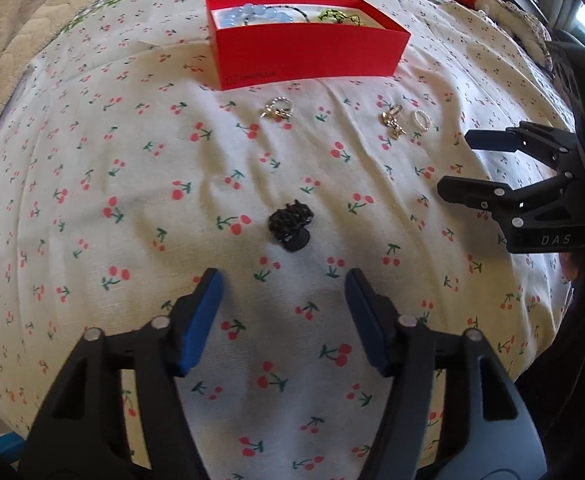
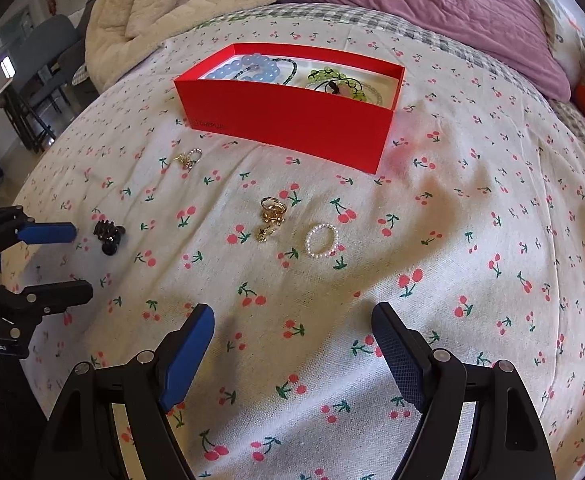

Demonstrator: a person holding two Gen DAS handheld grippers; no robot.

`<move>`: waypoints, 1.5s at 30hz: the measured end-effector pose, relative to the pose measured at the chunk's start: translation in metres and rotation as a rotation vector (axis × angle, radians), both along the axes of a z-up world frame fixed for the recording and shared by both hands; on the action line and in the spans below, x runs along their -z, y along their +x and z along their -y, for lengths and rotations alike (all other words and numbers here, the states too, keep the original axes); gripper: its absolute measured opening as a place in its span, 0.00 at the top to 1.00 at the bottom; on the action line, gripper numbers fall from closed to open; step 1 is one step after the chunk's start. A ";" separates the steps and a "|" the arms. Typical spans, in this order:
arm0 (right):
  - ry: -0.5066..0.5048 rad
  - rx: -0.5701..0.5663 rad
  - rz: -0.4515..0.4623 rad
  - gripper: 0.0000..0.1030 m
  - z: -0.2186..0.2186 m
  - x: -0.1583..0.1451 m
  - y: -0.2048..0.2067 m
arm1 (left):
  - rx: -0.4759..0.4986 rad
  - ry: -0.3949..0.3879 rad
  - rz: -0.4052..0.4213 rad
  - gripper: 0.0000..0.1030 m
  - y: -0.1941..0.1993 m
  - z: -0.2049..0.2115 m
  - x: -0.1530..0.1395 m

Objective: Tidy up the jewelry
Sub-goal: 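Withdraw both tools toward the black hair clip and gold earrings, then grasp the black hair clip with the left tool, then grasp a gold earring with the right tool while the left tool holds the clip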

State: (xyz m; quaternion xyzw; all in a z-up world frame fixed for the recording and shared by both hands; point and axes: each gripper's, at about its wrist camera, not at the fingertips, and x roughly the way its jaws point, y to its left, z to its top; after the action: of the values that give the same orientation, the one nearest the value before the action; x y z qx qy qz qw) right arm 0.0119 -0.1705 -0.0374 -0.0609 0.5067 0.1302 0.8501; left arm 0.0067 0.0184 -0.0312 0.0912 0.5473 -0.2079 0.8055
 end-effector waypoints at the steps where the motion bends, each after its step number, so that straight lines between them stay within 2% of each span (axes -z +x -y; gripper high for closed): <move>1: 0.004 0.000 0.002 0.20 -0.001 0.000 0.000 | 0.007 0.000 0.000 0.42 0.000 0.002 0.001; 7: 0.040 0.003 0.025 0.20 0.005 -0.003 0.009 | 0.008 -0.034 -0.010 0.53 0.009 0.003 0.003; 11: 0.044 -0.007 0.052 0.21 0.005 -0.006 0.012 | 0.006 -0.046 -0.010 0.66 0.013 0.004 0.004; 16: 0.056 -0.010 0.072 0.21 0.005 -0.013 0.015 | 0.005 -0.055 -0.007 0.68 0.014 0.004 0.005; 24: 0.073 -0.006 0.056 0.21 0.004 -0.014 0.015 | -0.039 -0.113 -0.019 0.69 0.022 0.000 0.006; 28: 0.077 -0.023 0.045 0.21 -0.002 -0.012 0.014 | -0.042 -0.089 0.004 0.76 0.022 0.003 0.005; 30: 0.093 -0.037 0.035 0.24 -0.006 -0.012 0.015 | -0.039 -0.082 0.010 0.76 0.022 0.004 0.004; 32: 0.111 -0.050 0.017 0.37 -0.008 -0.011 0.019 | -0.036 -0.075 0.021 0.76 0.022 0.004 0.002; 35: 0.135 -0.057 -0.002 0.50 -0.014 -0.010 0.023 | -0.032 -0.070 0.039 0.76 0.023 0.005 -0.002; 45: 0.134 0.010 -0.012 0.62 -0.021 -0.007 0.040 | -0.038 -0.052 0.050 0.76 0.024 0.004 -0.005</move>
State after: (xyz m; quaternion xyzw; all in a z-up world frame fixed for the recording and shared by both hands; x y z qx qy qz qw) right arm 0.0516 -0.1496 -0.0300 -0.0004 0.5022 0.1601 0.8498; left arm 0.0309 0.0147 -0.0265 0.0652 0.5230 -0.2044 0.8249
